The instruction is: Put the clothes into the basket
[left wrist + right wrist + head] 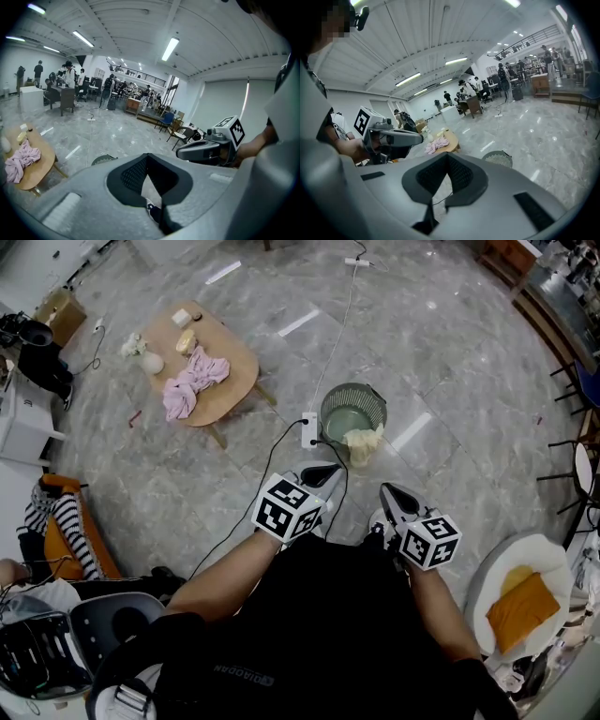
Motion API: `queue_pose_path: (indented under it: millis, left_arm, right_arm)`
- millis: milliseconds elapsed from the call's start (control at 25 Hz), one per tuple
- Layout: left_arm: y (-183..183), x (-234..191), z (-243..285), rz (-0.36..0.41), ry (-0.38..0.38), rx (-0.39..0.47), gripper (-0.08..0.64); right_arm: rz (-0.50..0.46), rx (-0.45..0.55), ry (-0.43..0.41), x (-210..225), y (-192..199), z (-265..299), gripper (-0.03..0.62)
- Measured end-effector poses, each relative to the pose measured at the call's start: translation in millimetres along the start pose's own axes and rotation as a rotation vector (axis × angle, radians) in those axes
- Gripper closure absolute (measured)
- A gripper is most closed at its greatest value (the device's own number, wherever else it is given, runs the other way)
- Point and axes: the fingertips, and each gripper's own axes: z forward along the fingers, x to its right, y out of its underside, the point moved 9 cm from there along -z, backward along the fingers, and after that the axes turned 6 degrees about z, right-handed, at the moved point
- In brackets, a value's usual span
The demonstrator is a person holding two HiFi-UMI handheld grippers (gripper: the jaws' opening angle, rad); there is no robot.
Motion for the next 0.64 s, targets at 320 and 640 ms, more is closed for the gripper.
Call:
queue_pose_path:
  millis: [320, 640]
  left_arm:
    - [0.7, 56.7, 9.5, 0.010, -0.018, -0.008, 0.560]
    - [16.1, 28.5, 4.4, 0.001, -0.006, -0.020, 0.560]
  right_arm:
    - [-0.007, 0.011, -0.021, 17.9, 12.8, -49.2, 0.578]
    - [0.001, 0.004, -0.003, 9.6, 18.7, -18.1, 0.578]
